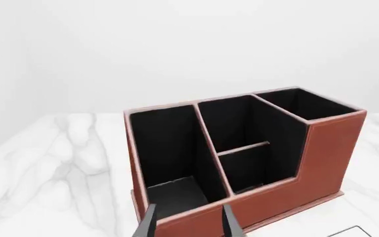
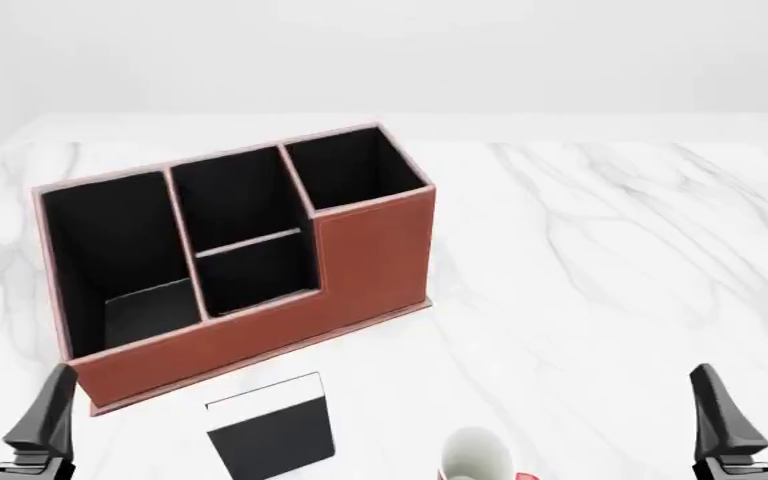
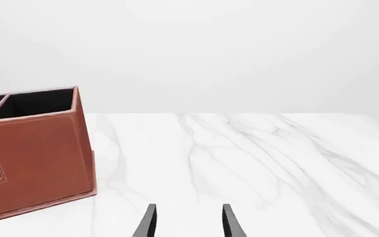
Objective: Pick up the book and place it in the front compartment of the caddy.
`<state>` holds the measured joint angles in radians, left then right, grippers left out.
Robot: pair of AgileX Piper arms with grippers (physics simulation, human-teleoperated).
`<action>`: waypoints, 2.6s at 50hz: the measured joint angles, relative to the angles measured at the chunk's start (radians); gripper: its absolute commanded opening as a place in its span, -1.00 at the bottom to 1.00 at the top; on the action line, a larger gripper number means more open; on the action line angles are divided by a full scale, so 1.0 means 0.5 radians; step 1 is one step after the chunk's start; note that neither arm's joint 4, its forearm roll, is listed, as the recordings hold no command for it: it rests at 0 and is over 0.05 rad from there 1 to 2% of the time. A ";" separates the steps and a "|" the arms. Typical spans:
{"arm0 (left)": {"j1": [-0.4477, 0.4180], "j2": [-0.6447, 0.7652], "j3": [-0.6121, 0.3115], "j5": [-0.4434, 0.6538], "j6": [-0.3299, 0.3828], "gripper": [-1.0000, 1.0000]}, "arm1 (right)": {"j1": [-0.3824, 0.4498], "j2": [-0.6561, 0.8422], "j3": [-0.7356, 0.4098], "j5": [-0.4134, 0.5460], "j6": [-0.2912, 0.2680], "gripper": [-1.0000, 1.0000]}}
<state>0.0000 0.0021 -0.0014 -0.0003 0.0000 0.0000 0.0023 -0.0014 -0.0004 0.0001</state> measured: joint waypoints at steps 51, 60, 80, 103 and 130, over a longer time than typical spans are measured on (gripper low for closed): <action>-0.137 0.476 -0.498 0.362 0.296 1.00 | 0.000 0.024 -0.011 -0.011 -0.001 1.00; -0.270 0.677 -0.679 0.501 0.456 1.00 | 0.000 0.028 -0.011 -0.014 -0.001 1.00; -0.551 1.095 -1.009 0.821 0.855 1.00 | 0.001 0.039 -0.010 -0.026 -0.001 1.00; -0.765 1.467 -1.204 1.042 1.207 1.00 | 0.001 0.048 -0.009 -0.036 -0.001 1.00; -0.994 1.925 -1.549 1.333 1.259 1.00 | 0.001 0.048 -0.008 -0.036 -0.001 1.00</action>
<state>-0.4972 0.9644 -0.7761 0.6663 0.6294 0.0006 0.0263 -0.0057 -0.0184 -0.0004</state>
